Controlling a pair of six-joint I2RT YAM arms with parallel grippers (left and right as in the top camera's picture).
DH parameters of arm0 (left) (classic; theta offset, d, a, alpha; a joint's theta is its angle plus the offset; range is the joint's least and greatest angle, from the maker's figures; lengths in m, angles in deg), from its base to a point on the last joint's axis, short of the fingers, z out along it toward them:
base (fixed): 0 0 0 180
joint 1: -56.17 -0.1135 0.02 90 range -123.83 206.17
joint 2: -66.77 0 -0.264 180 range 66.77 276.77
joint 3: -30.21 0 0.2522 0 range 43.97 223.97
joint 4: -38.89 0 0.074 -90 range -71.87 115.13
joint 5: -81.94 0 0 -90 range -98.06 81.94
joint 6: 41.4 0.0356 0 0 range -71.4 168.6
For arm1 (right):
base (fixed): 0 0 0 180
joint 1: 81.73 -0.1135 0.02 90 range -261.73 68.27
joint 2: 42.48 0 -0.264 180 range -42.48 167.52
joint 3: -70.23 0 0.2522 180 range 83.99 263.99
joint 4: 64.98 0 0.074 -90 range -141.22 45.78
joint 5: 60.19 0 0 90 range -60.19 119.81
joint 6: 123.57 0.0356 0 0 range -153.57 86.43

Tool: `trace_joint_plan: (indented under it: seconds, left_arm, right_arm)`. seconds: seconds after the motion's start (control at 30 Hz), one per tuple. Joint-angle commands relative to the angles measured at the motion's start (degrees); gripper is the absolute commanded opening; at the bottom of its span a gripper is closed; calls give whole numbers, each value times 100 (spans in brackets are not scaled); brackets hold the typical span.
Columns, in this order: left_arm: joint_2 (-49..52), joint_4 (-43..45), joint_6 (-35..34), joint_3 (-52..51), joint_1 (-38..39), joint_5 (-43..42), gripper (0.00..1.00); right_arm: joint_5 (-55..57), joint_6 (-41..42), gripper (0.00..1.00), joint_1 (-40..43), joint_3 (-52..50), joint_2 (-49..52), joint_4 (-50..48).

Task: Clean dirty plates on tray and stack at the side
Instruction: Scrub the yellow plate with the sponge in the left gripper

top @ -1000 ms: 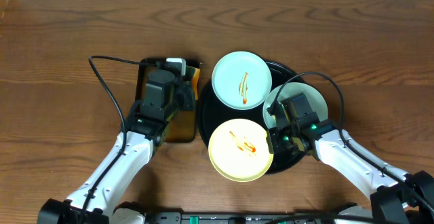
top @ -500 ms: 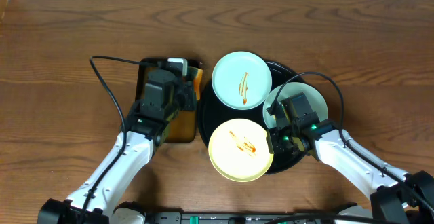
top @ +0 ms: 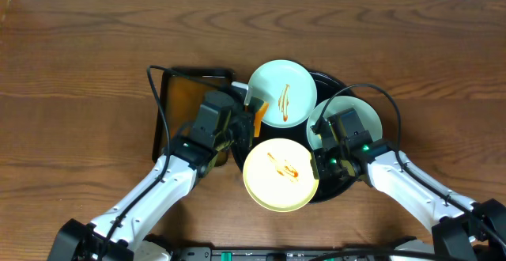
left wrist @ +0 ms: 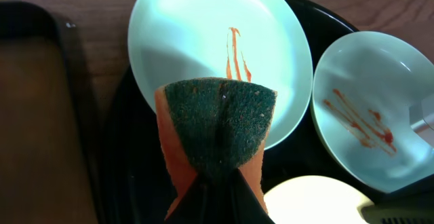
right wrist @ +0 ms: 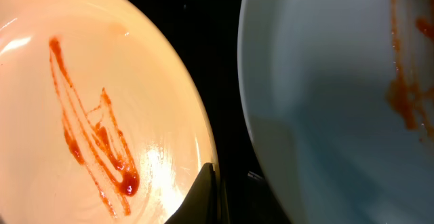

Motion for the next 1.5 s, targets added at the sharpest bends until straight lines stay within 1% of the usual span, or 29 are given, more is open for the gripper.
trace_joint_plan:
  seconds: [0.0,0.1,0.2,0.37,0.43,0.47,0.53,0.57,0.6,0.63,0.7,0.87,0.97,1.03,1.17,1.3,1.37,1.47]
  left_arm:
    - [-4,-79,-409,127,24,-254,7]
    - [-4,-232,-748,125,57,-767,7]
    - [-4,-295,-1161,125,223,-1043,7]
    - [37,-286,-2013,125,697,-1082,7]
    - [144,-289,-2577,125,883,-1082,7]
    - [238,-289,-3042,125,981,-1084,7]
    - [409,-289,-3729,125,1108,-1084,7]
    - [529,-289,-4159,125,1182,-1084,7]
    - [715,-286,-4734,125,1270,-1082,7]
    - [848,-286,-5106,125,1333,-1084,7]
    - [1106,-149,-5530,125,1456,-1084,7]
    - [1482,466,-5633,125,1718,-1152,7]
    - [1554,531,-5978,125,1851,-1150,7]
    - [1552,535,-6037,125,1899,-1152,7]
    - [1554,260,-6148,125,2011,-1115,7]
    - [1589,-249,-6159,122,2162,-796,7]
    - [1591,-374,-6159,105,2181,-719,7]
    - [1591,-402,-6109,98,2179,-378,7]
  right_arm:
    - [-7,-90,1,-48,-28,24,2]
    - [-7,-90,1,-48,-28,24,4]
    - [-7,-90,1,-48,-28,24,0]
    - [-7,-70,1,-48,-28,24,2]
    - [-7,-70,1,-48,-28,24,2]
    - [-7,-70,1,-48,-28,24,2]
    - [-7,-70,1,-48,-28,24,7]
    - [-7,-70,1,-48,-28,24,9]
    - [-7,-70,1,-48,-28,24,11]
    - [-7,-70,1,-48,-28,24,13]
    - [-7,-70,1,-48,-28,24,15]
    - [-7,-72,1,-48,-28,24,17]
    - [-4,-72,1,-48,-28,24,33]
    - [-4,-72,1,-48,-28,24,33]
    - [-2,-72,1,-48,-28,24,31]
    - [-2,-72,1,-48,-28,24,31]
    - [-2,-72,1,-48,-28,24,35]
    - [-2,-70,1,-48,-28,24,33]
